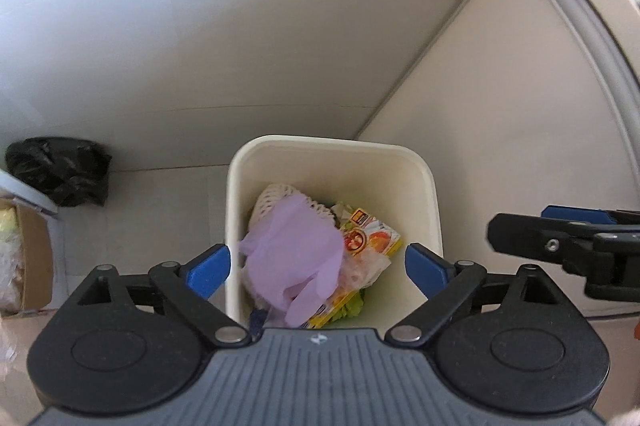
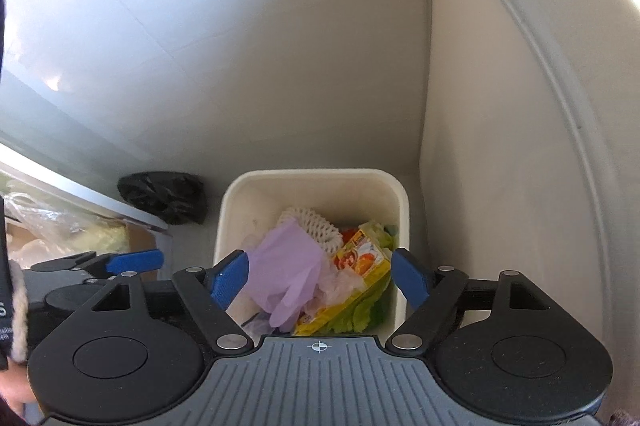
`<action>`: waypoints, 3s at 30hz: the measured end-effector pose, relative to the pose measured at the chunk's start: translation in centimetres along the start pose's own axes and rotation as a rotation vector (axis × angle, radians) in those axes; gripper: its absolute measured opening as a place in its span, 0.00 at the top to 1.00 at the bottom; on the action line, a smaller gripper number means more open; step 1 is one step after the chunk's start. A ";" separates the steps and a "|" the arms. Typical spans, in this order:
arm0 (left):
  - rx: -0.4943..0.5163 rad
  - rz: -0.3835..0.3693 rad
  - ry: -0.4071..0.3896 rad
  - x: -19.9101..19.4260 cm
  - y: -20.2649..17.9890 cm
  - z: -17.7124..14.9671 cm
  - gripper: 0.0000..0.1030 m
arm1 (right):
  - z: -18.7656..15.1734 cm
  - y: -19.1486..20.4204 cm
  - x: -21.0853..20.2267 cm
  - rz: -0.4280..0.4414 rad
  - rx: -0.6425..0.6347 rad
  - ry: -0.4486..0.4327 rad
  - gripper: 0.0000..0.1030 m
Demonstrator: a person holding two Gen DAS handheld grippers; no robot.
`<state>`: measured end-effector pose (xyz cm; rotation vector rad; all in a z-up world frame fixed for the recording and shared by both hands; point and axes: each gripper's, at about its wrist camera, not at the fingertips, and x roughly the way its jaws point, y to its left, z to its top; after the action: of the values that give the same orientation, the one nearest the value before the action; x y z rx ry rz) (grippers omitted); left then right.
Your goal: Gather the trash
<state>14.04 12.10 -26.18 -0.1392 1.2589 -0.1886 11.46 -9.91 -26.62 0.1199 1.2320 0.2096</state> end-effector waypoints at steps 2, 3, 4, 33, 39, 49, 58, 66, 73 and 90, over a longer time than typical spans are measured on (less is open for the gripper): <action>-0.011 0.009 -0.003 -1.2 0.4 -0.3 0.08 | -0.2 0.4 -1.3 -0.006 0.004 -0.026 0.22; -0.005 0.022 -0.004 -2.0 0.6 -0.4 0.07 | -0.3 0.5 -1.9 -0.005 0.011 -0.042 0.21; 0.005 0.038 -0.009 -2.7 0.6 -0.5 0.07 | -0.5 0.7 -2.5 -0.001 0.014 -0.060 0.20; 0.145 0.077 -0.093 -19.2 -7.6 -2.4 0.00 | -8.8 1.9 -24.7 -0.355 -0.001 -0.426 0.06; 0.175 0.095 -0.108 -20.7 -9.2 -2.2 0.00 | -8.5 2.3 -26.6 -0.406 0.018 -0.416 0.05; 0.225 0.131 -0.141 -23.1 -11.7 -2.4 0.00 | -9.5 3.5 -29.2 -0.442 0.052 -0.434 0.04; 0.239 0.141 -0.137 -24.1 -12.7 -2.9 0.01 | -10.6 3.3 -30.3 -0.454 0.110 -0.437 0.02; 0.224 0.151 -0.123 -24.3 -12.9 -3.5 0.01 | -10.9 3.2 -30.4 -0.435 0.098 -0.422 0.02; 0.208 0.161 -0.123 -24.4 -12.9 -3.6 0.01 | -10.6 3.0 -30.4 -0.406 0.087 -0.405 0.02; 0.186 0.163 -0.108 -24.1 -13.0 -3.3 0.01 | -9.9 2.1 -29.8 -0.367 0.064 -0.378 0.02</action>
<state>2.92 4.60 -2.06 0.1114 1.1334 -0.1545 -7.52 -14.74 -1.93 -0.0129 0.8640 -0.1669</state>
